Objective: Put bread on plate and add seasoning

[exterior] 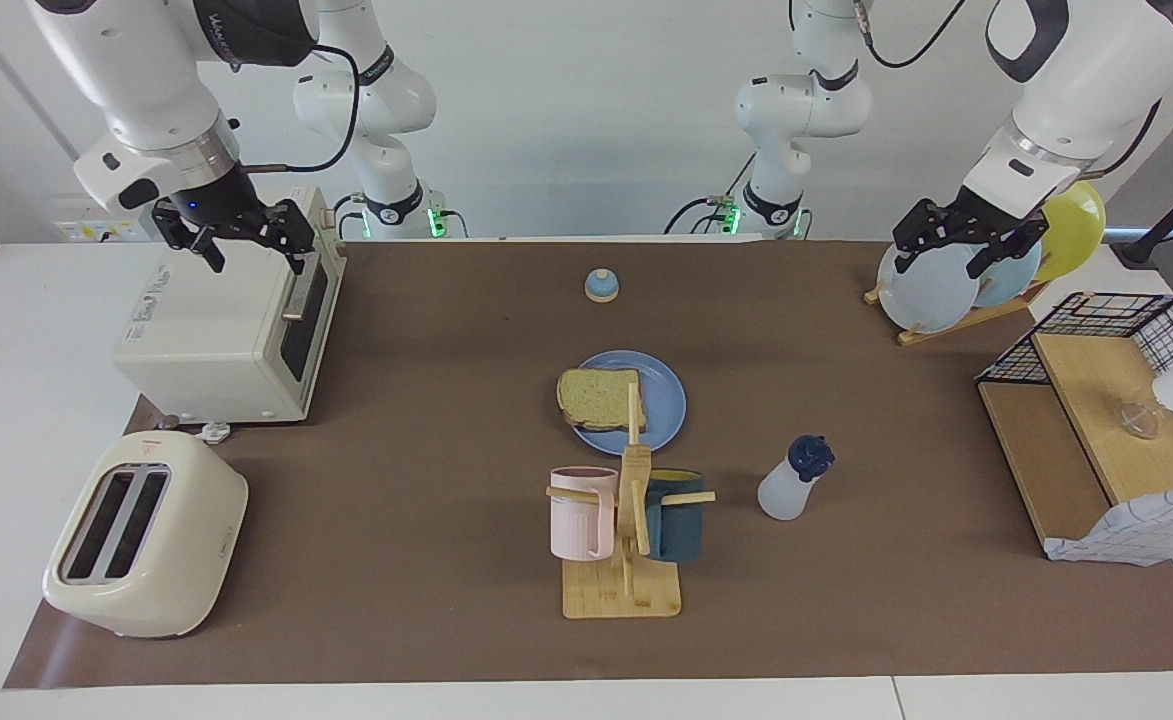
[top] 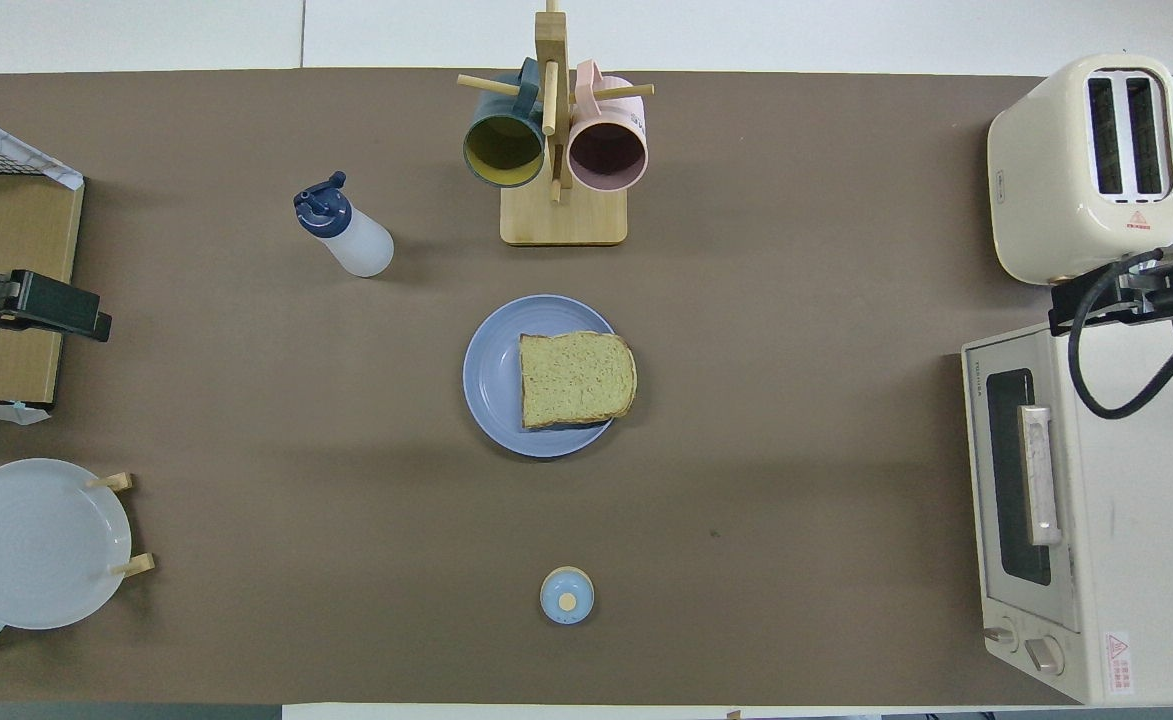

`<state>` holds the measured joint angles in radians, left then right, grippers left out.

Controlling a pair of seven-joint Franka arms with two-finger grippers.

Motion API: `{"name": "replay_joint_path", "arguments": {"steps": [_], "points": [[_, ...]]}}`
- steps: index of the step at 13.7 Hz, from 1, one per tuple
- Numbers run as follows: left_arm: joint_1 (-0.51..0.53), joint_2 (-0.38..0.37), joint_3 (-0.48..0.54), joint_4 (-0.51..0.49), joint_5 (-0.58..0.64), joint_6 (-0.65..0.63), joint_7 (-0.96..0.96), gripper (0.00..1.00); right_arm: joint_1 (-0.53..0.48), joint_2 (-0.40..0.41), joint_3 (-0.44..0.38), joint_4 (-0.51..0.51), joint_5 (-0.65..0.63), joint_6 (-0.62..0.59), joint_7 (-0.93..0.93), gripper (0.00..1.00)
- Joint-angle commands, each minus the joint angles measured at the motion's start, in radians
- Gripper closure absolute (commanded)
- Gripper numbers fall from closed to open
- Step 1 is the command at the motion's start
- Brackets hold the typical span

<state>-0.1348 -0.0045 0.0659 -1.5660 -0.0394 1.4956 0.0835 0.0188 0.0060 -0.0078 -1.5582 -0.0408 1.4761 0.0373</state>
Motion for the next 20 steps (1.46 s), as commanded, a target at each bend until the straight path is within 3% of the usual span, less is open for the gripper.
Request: {"name": "replay_joint_path", "arguments": {"steps": [1, 5, 20], "points": [[0.032, -0.020, -0.046, 0.010, 0.027, -0.021, -0.008, 0.00, -0.014, -0.011, 0.005, -0.013, 0.019, 0.006, -0.025, 0.00], [0.077, -0.009, -0.093, 0.014, 0.084, -0.002, -0.005, 0.00, -0.014, -0.011, 0.005, -0.013, 0.019, 0.006, -0.025, 0.00], [0.098, -0.020, -0.106, -0.002, 0.050, 0.032, -0.007, 0.00, -0.014, -0.011, 0.005, -0.014, 0.019, 0.006, -0.025, 0.00]]}}
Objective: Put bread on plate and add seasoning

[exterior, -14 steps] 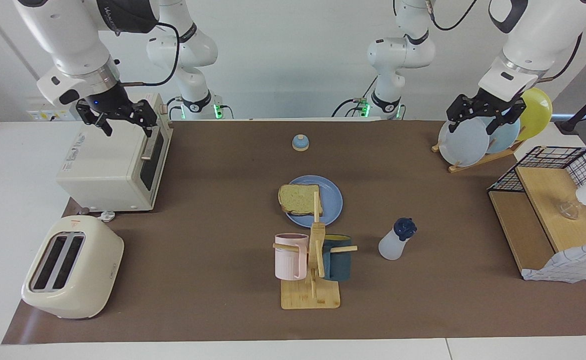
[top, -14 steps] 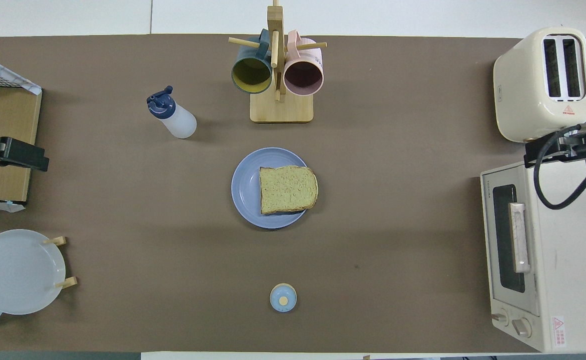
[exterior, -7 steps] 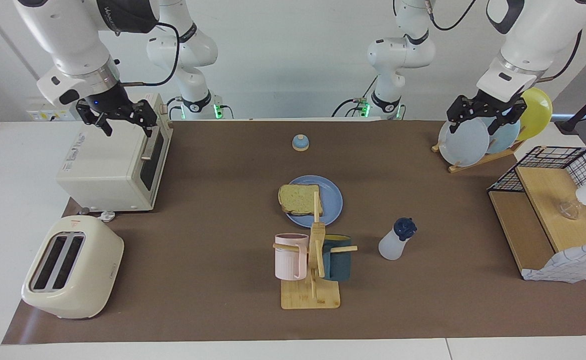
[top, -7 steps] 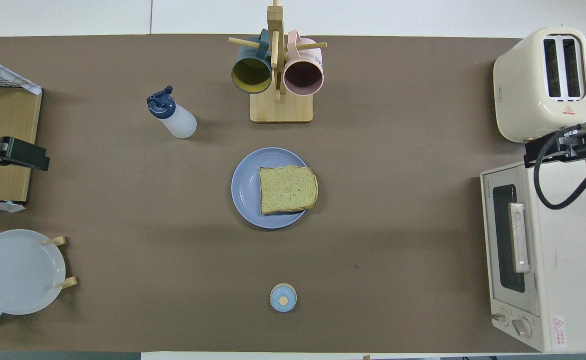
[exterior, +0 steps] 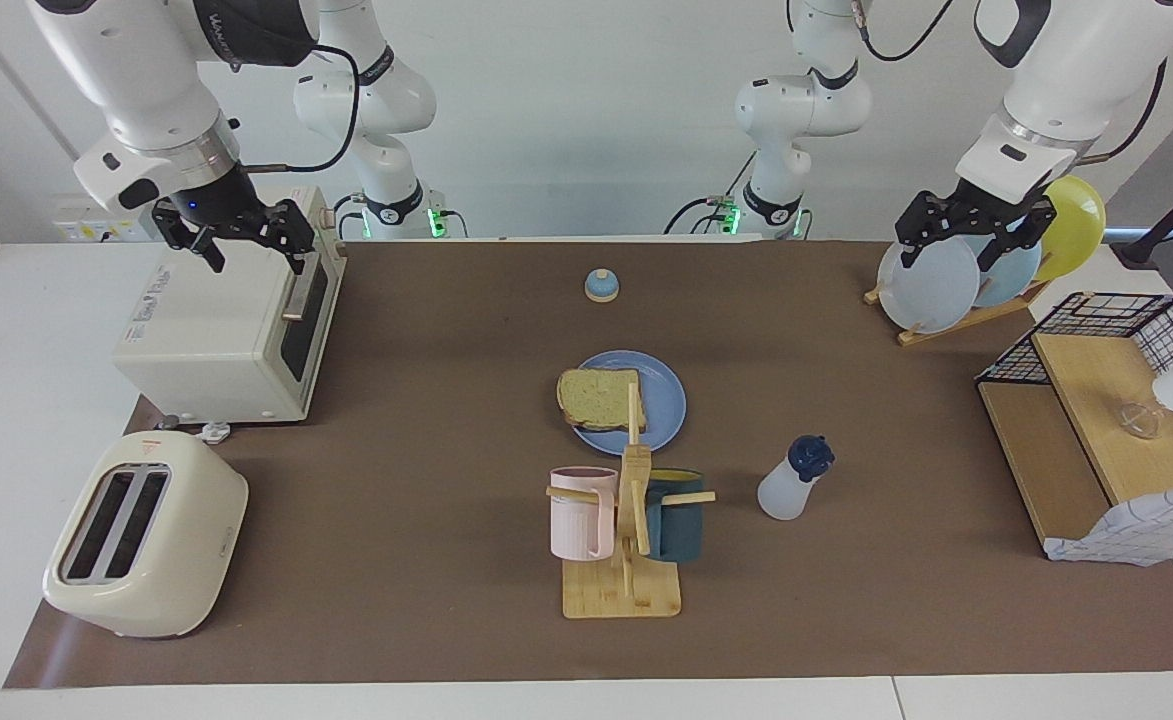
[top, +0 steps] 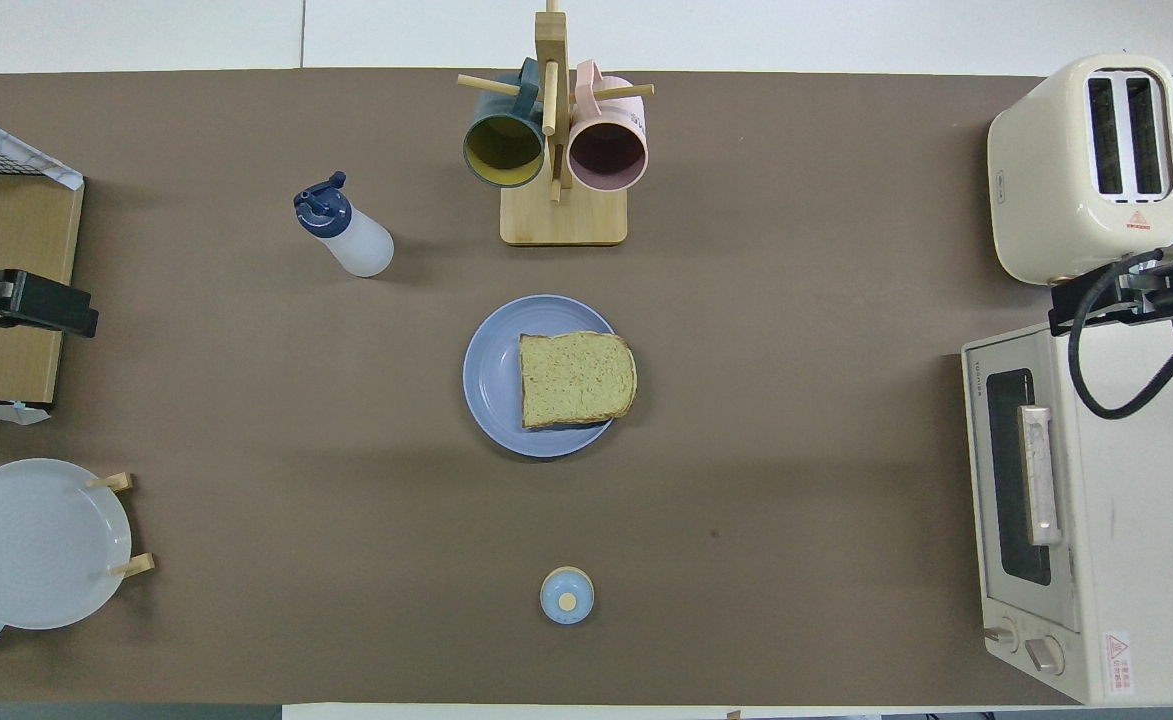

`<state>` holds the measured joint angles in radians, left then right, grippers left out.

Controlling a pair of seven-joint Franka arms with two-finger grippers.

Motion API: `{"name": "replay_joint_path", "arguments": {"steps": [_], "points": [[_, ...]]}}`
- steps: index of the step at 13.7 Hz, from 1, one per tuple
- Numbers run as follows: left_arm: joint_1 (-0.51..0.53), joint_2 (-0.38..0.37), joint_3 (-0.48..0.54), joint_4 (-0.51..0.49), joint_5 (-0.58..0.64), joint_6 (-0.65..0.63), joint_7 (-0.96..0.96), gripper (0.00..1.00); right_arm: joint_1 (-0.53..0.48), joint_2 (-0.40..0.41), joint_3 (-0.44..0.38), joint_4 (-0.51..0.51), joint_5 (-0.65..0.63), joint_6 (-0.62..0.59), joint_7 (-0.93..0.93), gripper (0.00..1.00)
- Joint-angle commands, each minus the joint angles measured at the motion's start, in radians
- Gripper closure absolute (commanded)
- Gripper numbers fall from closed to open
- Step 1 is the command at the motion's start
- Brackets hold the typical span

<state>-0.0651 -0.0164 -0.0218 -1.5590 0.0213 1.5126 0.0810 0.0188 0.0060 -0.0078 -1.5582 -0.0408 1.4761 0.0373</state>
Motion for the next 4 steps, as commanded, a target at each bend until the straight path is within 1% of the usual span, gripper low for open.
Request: {"name": "replay_joint_path", "arguments": {"steps": [1, 4], "points": [[0.030, -0.008, -0.018, -0.009, -0.018, 0.018, -0.004, 0.00, -0.014, -0.011, 0.005, -0.013, 0.019, 0.006, -0.025, 0.00], [0.033, -0.011, -0.015, -0.019, -0.029, 0.028, -0.006, 0.00, -0.014, -0.011, 0.005, -0.014, 0.019, 0.006, -0.025, 0.00]]}}
